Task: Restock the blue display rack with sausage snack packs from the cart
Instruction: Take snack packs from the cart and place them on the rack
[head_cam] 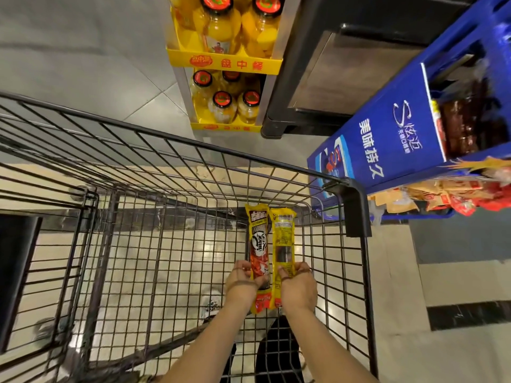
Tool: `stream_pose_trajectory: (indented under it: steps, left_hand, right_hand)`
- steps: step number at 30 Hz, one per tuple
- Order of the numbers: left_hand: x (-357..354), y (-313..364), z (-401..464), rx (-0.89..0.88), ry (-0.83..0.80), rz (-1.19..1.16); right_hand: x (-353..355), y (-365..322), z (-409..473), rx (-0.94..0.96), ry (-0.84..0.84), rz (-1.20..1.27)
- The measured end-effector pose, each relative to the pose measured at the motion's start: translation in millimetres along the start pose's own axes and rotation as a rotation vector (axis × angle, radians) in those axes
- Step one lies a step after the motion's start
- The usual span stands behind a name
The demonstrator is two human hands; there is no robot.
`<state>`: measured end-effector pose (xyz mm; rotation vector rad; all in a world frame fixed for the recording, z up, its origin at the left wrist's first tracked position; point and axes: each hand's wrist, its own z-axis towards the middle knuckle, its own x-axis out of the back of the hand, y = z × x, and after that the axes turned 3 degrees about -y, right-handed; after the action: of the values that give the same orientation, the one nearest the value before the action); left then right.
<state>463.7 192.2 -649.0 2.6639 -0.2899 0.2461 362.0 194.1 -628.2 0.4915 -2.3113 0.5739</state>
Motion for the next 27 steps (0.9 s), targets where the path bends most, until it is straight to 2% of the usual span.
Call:
stream_pose_trajectory:
  steps: [5, 11, 15, 18, 22, 27]
  left_hand:
    - [3.0, -9.7, 3.6, 0.000, -0.048, -0.157]
    - [-2.3, -9.2, 4.9, -0.078, -0.024, 0.160]
    - [7.6, 0.5, -0.1, -0.028, -0.048, 0.061]
    - [29.3, 5.0, -16.9, -0.010, -0.058, 0.060]
    - [72.9, 13.1, -61.5, -0.090, -0.035, 0.340]
    - [124.3, 51.3, -134.7, -0.207, 0.061, 0.709]
  right_hand:
    - [-2.6, 0.4, 1.7, -0.029, 0.039, -0.026]
    - [-9.4, 1.3, 7.3, -0.021, 0.042, 0.008]
    - [-3.4, -1.9, 3.2, -0.017, -0.051, 0.060]
    - [12.7, -8.2, -11.1, 0.059, -0.115, -0.009]
    - [47.9, -20.0, -45.1, 0.185, -0.200, -0.096]
    - [114.7, -48.7, -106.2, 0.541, -0.255, -0.310]
